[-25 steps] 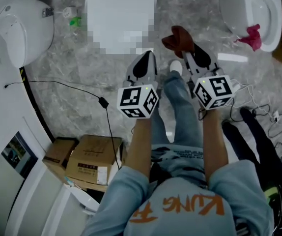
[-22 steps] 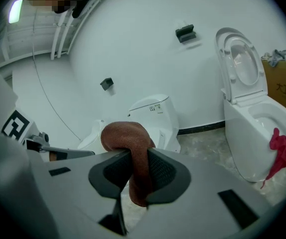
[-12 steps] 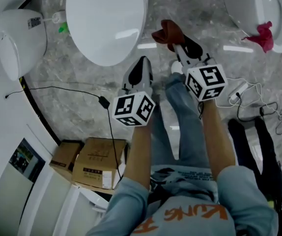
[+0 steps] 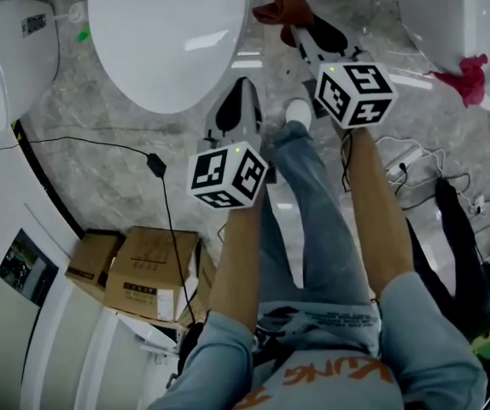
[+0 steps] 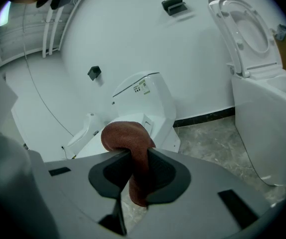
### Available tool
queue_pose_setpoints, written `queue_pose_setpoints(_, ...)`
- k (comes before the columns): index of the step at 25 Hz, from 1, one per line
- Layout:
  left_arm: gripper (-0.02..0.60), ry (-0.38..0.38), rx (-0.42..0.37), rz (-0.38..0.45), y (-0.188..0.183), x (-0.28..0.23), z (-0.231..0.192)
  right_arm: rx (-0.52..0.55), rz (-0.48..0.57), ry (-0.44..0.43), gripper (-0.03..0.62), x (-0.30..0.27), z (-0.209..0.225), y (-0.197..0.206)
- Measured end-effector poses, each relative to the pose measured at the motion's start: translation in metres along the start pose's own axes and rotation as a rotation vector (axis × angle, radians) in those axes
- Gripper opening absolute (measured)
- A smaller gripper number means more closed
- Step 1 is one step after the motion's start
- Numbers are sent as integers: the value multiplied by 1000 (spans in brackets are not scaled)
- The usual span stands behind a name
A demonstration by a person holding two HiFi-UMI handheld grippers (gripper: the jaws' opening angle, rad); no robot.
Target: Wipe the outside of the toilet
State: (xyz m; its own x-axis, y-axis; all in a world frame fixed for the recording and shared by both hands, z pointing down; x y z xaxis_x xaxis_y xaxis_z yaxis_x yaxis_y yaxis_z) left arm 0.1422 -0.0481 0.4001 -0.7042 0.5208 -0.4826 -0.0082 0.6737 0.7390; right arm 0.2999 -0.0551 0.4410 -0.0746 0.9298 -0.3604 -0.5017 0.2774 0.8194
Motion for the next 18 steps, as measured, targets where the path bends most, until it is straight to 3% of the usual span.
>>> queue_pose_setpoints(10, -6, -15, 15, -12, 8, -4, -18, 86, -45, -47, 72, -78, 12, 10)
queue_pose_setpoints(18, -6, -64, 67, 13, 9, 11, -45, 206, -134, -102, 72, -87, -9, 42)
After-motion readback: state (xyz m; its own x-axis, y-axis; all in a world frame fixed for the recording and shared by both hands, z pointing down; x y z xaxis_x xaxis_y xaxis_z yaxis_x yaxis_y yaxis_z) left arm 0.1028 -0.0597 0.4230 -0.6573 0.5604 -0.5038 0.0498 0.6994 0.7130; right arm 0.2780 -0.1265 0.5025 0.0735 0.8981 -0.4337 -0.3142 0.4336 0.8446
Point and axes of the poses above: the fingertips, and each gripper's own axes: x backward along the fingers, z to its right, y out of its underside, the point moved 2 cm from there along x, backward along the fingers, and after that the axes turned 11 degrees about z, right-handed, at the moved point
